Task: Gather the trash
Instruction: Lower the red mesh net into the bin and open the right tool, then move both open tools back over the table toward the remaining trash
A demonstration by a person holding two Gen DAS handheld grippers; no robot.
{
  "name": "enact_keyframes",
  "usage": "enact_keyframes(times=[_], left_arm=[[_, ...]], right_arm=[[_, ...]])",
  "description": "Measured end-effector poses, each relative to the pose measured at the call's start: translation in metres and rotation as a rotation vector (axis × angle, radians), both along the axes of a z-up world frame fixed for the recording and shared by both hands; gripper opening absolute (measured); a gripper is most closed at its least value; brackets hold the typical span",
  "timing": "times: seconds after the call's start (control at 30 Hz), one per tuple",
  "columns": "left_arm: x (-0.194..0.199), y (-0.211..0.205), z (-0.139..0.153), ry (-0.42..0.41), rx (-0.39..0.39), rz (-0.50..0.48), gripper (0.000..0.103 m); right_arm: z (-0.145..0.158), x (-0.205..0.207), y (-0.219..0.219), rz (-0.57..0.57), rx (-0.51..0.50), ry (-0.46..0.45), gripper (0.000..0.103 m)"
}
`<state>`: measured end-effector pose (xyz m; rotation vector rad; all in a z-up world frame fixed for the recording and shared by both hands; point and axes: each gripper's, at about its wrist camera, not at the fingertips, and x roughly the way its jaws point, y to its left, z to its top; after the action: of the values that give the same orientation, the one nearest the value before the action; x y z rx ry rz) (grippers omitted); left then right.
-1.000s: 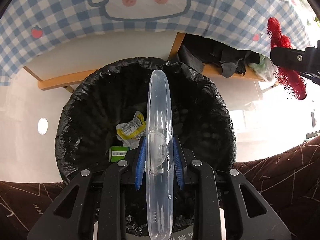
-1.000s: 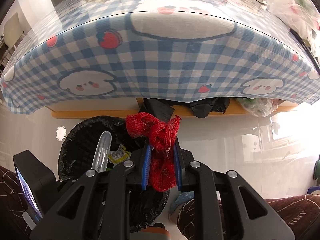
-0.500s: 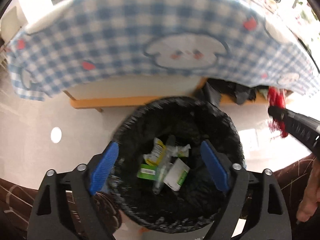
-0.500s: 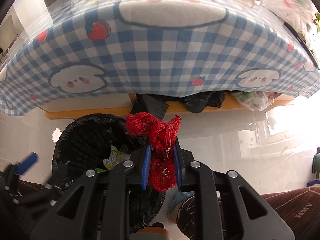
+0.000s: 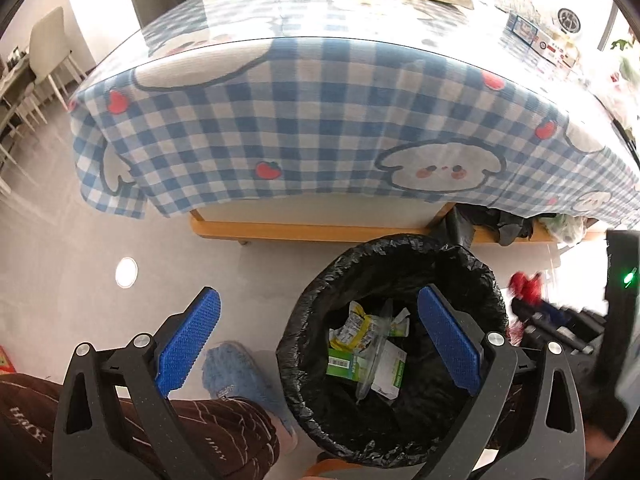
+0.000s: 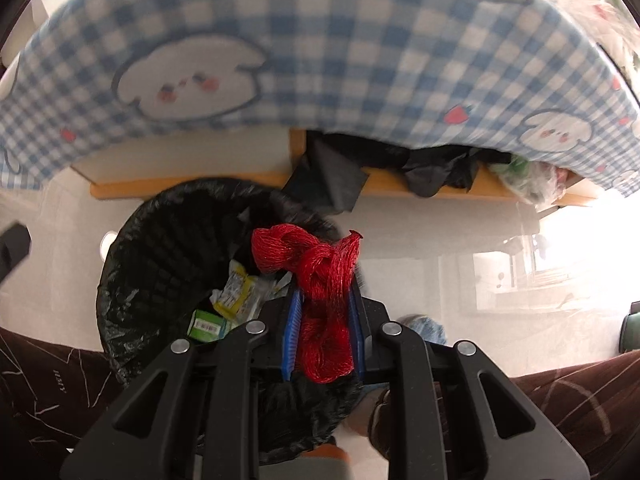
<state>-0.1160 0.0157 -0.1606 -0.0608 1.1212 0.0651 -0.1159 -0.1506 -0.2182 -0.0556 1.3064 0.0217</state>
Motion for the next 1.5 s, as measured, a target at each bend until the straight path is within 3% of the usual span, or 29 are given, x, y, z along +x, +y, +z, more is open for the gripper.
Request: enact_keyframes(times=[0.4, 0.8, 0.9, 1.1, 1.27, 1.5], left_arm=[[-0.005, 0.014, -0.006, 0.013, -0.021, 0.035, 0.097], [-0.005, 0.018, -0.009, 0.03, -0.014, 0.049, 0.097], [-0.005, 0.018, -0.01, 0.033, -0.012, 0.049, 0.097], [-0.003, 0.021, -0.012, 0.04, -0.011, 0.056, 0.097], [-0.003, 0.02, -0.013, 0.048, -0.006, 0.054, 0.097], [-0.003, 0.018, -0.013, 0.054, -0.004, 0.046, 0.097]], right_arm=[[-0.034, -0.008, 0.043, 0.045, 0.038, 0.053, 0.021], [-0.049, -0.008, 0.064, 0.079, 0.027, 0.059, 0.024], [-0.049, -0.007, 0.065, 0.084, 0.022, 0.052, 0.029], [-0.046, -0.005, 0.065, 0.096, 0.008, 0.047, 0.05], [-0.043, -0.002, 0.056, 0.079, -0.002, 0.047, 0.076], [-0.021, 0.004, 0.028, 0.024, -0.005, 0.03, 0.086]])
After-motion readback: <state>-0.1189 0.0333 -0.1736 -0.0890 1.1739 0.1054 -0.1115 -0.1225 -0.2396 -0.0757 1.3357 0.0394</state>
